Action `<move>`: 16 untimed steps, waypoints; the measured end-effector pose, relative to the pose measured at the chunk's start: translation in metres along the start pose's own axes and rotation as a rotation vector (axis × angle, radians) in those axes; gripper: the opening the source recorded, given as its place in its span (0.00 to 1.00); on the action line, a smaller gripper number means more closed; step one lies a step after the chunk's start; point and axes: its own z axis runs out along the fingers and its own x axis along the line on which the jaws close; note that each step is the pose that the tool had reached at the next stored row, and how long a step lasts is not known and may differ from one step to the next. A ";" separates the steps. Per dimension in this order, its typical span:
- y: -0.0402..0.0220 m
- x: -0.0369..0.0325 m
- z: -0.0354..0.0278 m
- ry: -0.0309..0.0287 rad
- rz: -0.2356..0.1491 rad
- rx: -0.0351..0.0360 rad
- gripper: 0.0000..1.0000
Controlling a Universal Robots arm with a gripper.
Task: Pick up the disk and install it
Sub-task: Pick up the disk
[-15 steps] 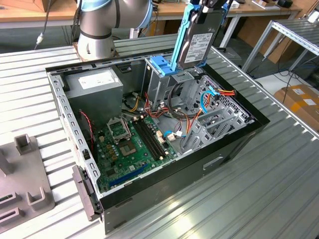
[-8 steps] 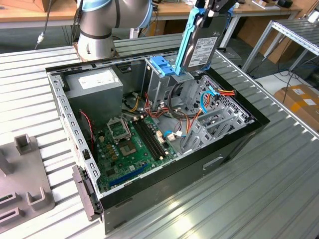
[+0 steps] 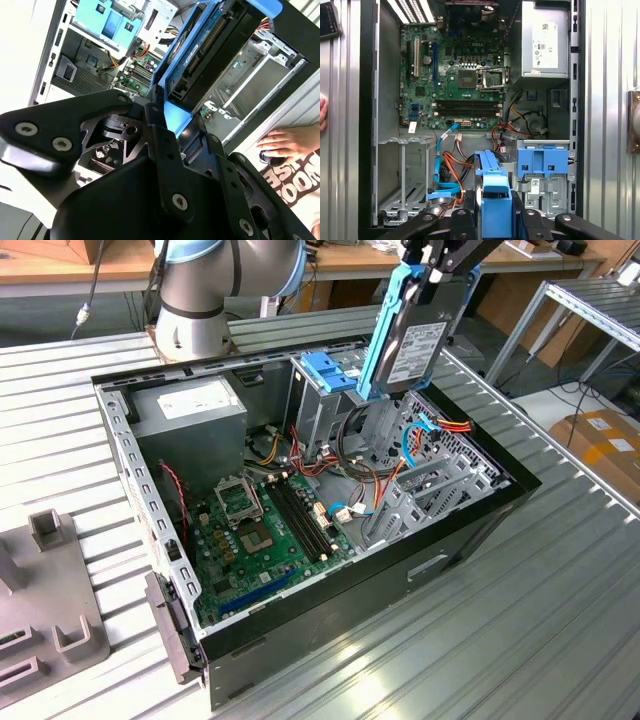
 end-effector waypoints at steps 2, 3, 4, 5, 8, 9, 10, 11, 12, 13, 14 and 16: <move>0.0001 0.0044 0.0000 -0.0001 0.000 0.0000 0.36; 0.0001 0.0062 0.0000 -0.0002 0.000 0.0000 0.36; 0.0001 0.0068 0.0000 -0.0002 0.000 0.0000 0.36; 0.0000 0.0069 0.0000 -0.0002 0.000 0.0000 0.36; 0.0001 0.0076 -0.0001 -0.0001 0.000 0.0000 0.36; 0.0002 0.0089 -0.0001 0.0000 0.000 0.0000 0.36; 0.0003 0.0101 -0.0001 0.0000 0.000 0.0000 0.36; 0.0004 0.0122 -0.0001 0.0000 0.000 0.0000 0.36; 0.0005 0.0183 -0.0002 -0.0002 0.000 0.0001 0.36; 0.0005 0.0223 -0.0001 -0.0003 0.000 0.0001 0.36; 0.0005 0.0244 -0.0002 -0.0002 0.000 0.0001 0.36; 0.0006 0.0265 -0.0010 -0.0002 0.000 0.0002 0.36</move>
